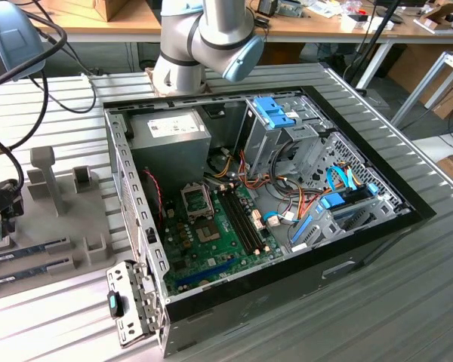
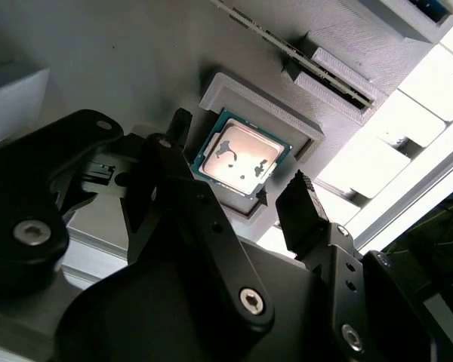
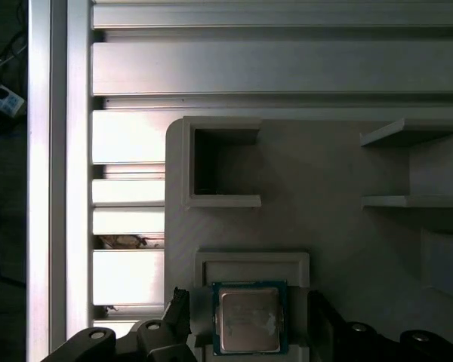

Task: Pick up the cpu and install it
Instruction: 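Pick up the cpu and move it towards the insertion slot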

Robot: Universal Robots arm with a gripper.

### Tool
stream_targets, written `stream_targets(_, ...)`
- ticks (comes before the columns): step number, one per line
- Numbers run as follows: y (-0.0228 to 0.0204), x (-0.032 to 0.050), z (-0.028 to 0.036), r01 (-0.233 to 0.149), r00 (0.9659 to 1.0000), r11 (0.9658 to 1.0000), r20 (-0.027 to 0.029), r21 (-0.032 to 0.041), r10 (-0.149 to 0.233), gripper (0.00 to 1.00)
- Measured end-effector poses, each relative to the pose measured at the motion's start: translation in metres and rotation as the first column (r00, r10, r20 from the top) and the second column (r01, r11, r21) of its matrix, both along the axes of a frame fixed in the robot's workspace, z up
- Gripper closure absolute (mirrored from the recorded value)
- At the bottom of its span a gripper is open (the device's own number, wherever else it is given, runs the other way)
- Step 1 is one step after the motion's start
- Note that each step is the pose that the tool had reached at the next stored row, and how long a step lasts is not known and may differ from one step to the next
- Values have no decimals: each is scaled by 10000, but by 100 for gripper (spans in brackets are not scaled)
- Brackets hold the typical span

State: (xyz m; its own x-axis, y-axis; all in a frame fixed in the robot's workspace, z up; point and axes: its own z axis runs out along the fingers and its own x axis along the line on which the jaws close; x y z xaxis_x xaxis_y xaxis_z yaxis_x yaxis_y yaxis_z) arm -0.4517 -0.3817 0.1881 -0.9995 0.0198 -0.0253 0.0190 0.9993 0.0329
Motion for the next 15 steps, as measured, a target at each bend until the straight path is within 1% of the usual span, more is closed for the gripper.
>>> stream_targets(6, 0, 0, 0, 0, 10000, 10000, -1, 0, 0, 28)
stream_targets(7, 0, 0, 0, -1, 10000, 10000, 0, -1, 1, 36)
stream_targets(9, 0, 0, 0, -1, 10000, 10000, 0, 0, 1, 48)
stream_targets(11, 0, 0, 0, -1, 10000, 10000, -1, 0, 1, 48)
stream_targets(12, 0, 0, 0, -1, 10000, 10000, -1, 0, 1, 53)
stream_targets(15, 0, 0, 0, -1, 10000, 10000, 0, -1, 1, 53)
